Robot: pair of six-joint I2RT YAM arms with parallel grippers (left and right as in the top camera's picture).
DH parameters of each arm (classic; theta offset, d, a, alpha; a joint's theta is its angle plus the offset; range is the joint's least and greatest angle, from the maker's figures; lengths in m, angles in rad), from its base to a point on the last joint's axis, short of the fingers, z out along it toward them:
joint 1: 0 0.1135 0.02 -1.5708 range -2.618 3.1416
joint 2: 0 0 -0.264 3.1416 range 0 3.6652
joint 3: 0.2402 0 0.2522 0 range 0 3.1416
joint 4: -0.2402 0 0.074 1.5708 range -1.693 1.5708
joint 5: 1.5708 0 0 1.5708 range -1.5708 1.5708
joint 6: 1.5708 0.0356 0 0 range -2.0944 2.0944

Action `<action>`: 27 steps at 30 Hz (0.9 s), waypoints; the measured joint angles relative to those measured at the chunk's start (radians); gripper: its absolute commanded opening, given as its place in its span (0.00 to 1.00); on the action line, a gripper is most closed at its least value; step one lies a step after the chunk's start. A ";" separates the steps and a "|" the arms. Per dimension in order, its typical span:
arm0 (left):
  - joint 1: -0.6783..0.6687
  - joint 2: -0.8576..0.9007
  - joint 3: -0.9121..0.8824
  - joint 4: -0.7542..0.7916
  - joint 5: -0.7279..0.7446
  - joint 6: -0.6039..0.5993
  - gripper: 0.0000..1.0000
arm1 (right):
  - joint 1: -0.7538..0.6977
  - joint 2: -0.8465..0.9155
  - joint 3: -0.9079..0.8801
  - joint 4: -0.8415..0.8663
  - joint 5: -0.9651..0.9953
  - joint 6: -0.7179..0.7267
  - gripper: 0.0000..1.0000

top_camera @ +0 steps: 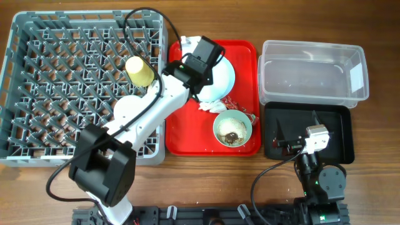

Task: Sort waste into correct bins and load items into the dishwasher rack
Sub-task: 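Move the left gripper to the light-blue plate and grasp its edge, then tilt the light-blue plate up with the left gripper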

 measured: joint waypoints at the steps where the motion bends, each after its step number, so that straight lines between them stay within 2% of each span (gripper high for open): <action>1: 0.008 0.004 0.000 0.000 -0.005 0.000 0.27 | 0.000 0.000 0.000 0.000 0.000 0.000 1.00; 11: 0.028 0.119 0.000 0.001 -0.014 0.000 0.27 | 0.000 0.000 0.000 0.000 0.000 0.000 1.00; 19: 0.071 0.128 0.000 0.002 -0.014 0.000 0.19 | 0.000 0.000 0.000 0.000 0.000 0.000 1.00; 27: 0.071 0.130 0.000 0.029 -0.014 0.000 0.21 | 0.000 0.000 0.000 0.000 0.000 0.000 1.00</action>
